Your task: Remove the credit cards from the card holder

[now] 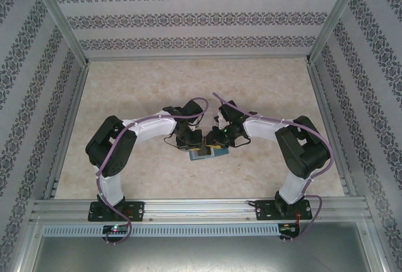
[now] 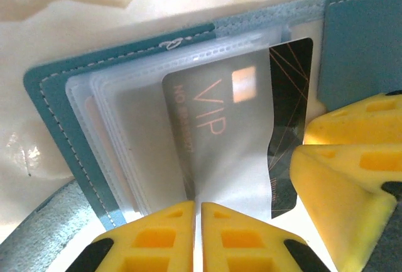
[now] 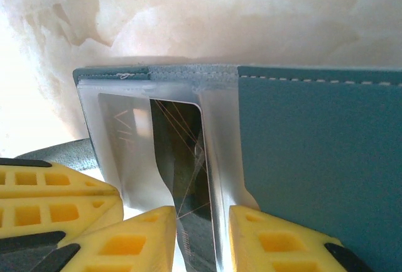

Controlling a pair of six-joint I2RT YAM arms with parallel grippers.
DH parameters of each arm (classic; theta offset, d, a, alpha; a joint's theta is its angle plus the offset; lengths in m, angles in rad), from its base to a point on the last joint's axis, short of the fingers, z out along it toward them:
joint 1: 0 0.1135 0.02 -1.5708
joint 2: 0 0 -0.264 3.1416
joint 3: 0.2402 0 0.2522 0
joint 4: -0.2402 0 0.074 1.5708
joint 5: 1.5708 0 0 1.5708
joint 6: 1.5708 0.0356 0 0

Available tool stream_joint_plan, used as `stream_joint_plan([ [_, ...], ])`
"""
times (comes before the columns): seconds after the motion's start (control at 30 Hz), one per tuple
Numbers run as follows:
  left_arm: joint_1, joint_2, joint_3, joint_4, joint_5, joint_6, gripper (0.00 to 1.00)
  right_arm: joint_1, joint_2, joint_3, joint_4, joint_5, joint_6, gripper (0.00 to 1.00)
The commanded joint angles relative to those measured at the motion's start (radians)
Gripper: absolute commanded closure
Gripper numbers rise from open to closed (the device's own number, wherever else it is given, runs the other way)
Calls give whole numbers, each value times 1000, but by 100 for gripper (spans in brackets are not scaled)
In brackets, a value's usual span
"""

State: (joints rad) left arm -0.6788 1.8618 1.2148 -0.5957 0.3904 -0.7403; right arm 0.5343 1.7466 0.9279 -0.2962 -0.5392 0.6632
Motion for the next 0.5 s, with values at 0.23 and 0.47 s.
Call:
stream_joint_plan([
  [0.23,12,17,-19,-27,6,10,96,0,-48,0,23,-37,19,70],
  [0.47,12,21,-38,-18,8,7,98,12,-21,-11,90,-93,56,70],
])
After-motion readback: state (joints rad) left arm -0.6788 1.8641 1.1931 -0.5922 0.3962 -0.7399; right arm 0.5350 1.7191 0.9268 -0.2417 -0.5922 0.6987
